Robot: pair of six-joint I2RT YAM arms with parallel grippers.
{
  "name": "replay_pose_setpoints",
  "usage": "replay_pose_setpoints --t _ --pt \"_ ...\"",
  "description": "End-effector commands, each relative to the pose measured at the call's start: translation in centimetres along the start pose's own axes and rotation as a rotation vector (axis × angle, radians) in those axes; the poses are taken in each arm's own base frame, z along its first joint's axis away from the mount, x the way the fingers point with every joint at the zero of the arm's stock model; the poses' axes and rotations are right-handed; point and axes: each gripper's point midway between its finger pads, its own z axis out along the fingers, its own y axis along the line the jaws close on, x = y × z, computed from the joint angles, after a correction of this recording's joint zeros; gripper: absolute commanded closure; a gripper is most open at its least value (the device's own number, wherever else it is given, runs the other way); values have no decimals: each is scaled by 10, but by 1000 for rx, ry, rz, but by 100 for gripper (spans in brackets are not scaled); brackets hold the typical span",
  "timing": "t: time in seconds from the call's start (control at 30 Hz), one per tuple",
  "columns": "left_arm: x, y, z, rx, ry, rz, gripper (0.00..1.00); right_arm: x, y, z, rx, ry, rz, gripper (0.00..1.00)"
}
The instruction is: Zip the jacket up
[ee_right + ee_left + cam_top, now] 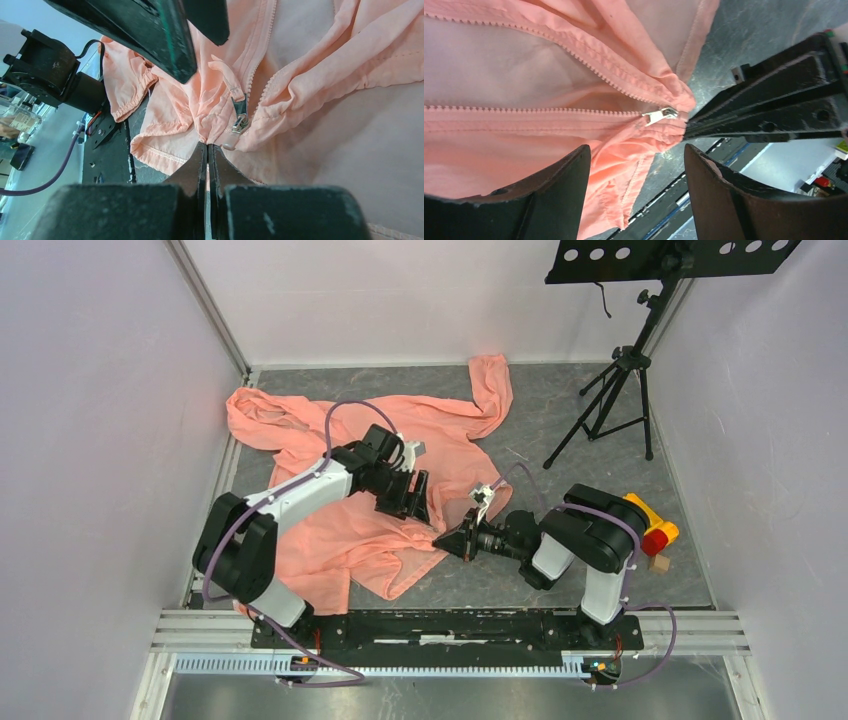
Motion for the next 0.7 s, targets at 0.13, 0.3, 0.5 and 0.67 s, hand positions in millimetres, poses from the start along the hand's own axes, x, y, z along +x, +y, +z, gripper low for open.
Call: replay_pose_setpoints --t 0.13,0.3,0.5,0.67 --pt "0 13 20 -12 47 72 20 -37 26 1 -120 -148 -83 100" --pt "6 14 22 -8 41 54 23 -37 26 1 -121 -148 -80 100" --pt "12 10 18 7 41 36 41 -37 27 2 -125 -148 -78 100" --pt "11 12 16 -5 33 31 55 -38 27 2 -127 -149 -74 100"
